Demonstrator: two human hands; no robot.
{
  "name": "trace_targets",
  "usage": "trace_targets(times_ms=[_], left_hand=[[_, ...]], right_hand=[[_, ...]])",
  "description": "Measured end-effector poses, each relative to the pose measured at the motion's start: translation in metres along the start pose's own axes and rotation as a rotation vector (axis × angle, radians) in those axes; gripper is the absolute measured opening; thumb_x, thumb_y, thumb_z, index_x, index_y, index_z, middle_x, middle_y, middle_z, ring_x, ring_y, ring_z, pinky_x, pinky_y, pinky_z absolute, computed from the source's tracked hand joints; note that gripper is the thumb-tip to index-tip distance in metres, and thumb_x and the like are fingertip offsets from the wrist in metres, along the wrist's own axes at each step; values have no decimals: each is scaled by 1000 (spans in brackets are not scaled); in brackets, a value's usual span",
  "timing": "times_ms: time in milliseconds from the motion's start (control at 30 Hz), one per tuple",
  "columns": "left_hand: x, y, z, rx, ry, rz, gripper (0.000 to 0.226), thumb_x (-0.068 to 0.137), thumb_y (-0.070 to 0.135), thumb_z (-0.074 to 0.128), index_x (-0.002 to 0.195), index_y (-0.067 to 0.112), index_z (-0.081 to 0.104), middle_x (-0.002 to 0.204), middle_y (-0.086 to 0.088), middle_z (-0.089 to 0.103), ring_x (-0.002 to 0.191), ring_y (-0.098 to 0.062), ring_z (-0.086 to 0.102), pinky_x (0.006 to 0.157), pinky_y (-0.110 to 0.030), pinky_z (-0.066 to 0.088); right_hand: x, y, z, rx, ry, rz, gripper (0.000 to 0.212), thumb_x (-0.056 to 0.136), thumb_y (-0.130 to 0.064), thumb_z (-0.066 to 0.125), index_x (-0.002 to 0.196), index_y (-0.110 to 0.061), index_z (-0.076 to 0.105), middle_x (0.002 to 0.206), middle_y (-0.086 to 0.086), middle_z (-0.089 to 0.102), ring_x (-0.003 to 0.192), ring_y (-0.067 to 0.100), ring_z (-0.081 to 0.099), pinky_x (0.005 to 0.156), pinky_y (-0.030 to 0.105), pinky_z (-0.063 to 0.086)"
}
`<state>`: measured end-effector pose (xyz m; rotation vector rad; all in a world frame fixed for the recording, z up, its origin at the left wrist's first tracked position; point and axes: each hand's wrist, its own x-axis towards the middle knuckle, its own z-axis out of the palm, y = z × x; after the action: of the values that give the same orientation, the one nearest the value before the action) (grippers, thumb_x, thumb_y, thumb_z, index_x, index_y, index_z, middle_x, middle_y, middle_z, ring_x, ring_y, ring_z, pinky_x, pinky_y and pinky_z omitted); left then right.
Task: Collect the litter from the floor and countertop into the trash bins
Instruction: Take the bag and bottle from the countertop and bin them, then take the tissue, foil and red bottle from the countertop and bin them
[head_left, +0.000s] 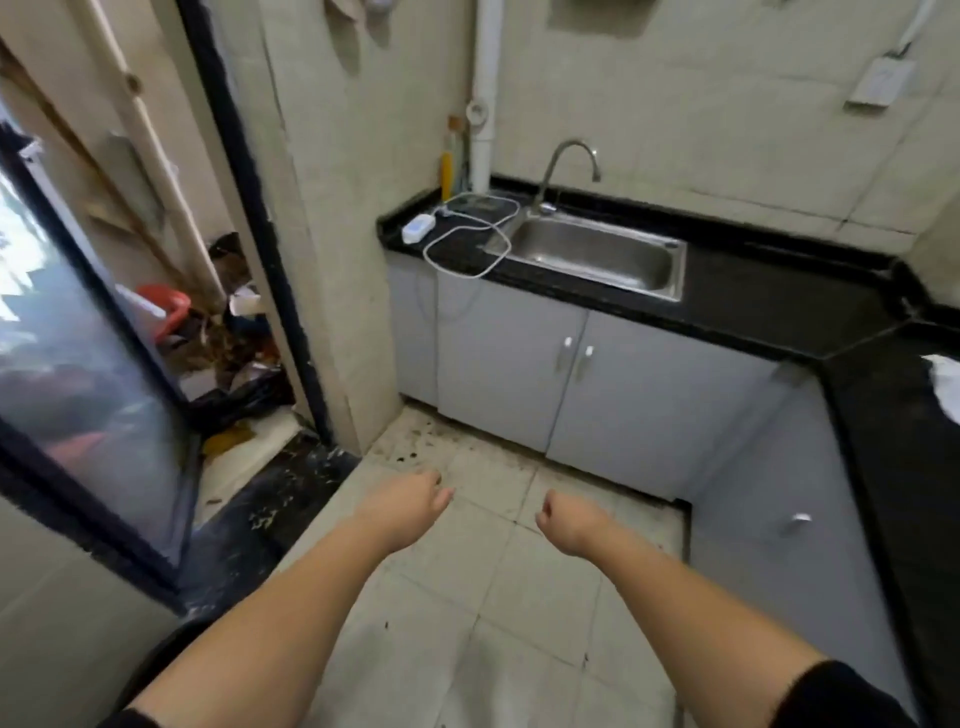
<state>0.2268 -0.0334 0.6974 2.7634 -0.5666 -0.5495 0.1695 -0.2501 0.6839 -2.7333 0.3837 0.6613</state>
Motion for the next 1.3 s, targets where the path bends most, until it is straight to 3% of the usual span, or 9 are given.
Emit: trace_targets(times_ms=[167, 267, 333, 433, 667, 833, 1067, 1167, 1300], left_hand=[[80, 154, 15, 67, -19, 171, 43, 98, 42, 35, 121, 11, 53, 124, -16, 61, 115, -32, 56, 94, -40, 47], [113, 235, 25, 106, -23, 313, 42, 97, 44, 35, 114, 12, 55, 120, -12, 63, 111, -30, 58, 90, -39, 49], [132, 281, 32, 136, -56, 399, 42, 97, 46, 34, 113, 13, 55, 118, -10, 63, 109, -29, 58, 87, -38, 48], [165, 340, 45, 207, -136, 502, 42, 98, 45, 32, 115, 13, 53, 118, -12, 61, 109, -30, 57, 88, -40, 48], [241, 480, 78, 296, -256, 783, 40, 99, 43, 32, 112, 11, 51, 117, -16, 60, 108, -33, 57, 88, -43, 48], [313, 572, 84, 376, -311, 956, 43, 98, 46, 33, 121, 15, 51, 123, -11, 59, 110, -29, 57, 90, -42, 50], [403, 681, 89, 443, -286, 1079, 49, 97, 44, 38, 137, 15, 38, 132, -12, 49, 123, -31, 47, 98, -45, 46], [420, 717, 104, 449, -194, 1151, 53, 94, 44, 43, 140, 17, 34, 137, -10, 44, 127, -29, 42, 101, -44, 43], [451, 768, 129, 448, 9, 1190, 67, 88, 48, 51, 144, 24, 25, 153, -10, 24, 143, -27, 21, 115, -50, 23]], right_hand=[[-1, 150, -61, 88, 80, 182, 29, 95, -26, 38, 106, -7, 56, 122, 19, 61, 110, 33, 58, 82, 32, 44], [-10, 229, -88, 168, 136, 312, 34, 95, -27, 38, 114, -4, 55, 127, 20, 59, 115, 32, 56, 92, 35, 44], [-19, 272, -100, 224, 161, 391, 36, 97, -28, 37, 117, -4, 55, 127, 20, 58, 115, 33, 55, 92, 36, 44], [-29, 326, -110, 305, 203, 494, 37, 97, -31, 36, 118, -6, 54, 126, 18, 58, 113, 34, 56, 85, 35, 44], [-35, 442, -138, 456, 270, 762, 37, 96, -34, 38, 120, -10, 52, 126, 14, 58, 111, 30, 57, 89, 37, 46], [-18, 511, -163, 579, 375, 949, 36, 97, -32, 37, 118, -7, 52, 126, 14, 58, 114, 31, 55, 90, 36, 44], [7, 578, -191, 687, 557, 1172, 35, 95, -30, 43, 123, -10, 48, 127, 16, 53, 115, 33, 54, 93, 38, 44], [20, 604, -199, 718, 659, 1232, 41, 94, -31, 47, 131, -12, 41, 132, 17, 44, 116, 37, 53, 94, 42, 45], [47, 651, -209, 778, 792, 1295, 45, 91, -30, 54, 129, -12, 38, 134, 18, 39, 112, 41, 55, 91, 44, 46]])
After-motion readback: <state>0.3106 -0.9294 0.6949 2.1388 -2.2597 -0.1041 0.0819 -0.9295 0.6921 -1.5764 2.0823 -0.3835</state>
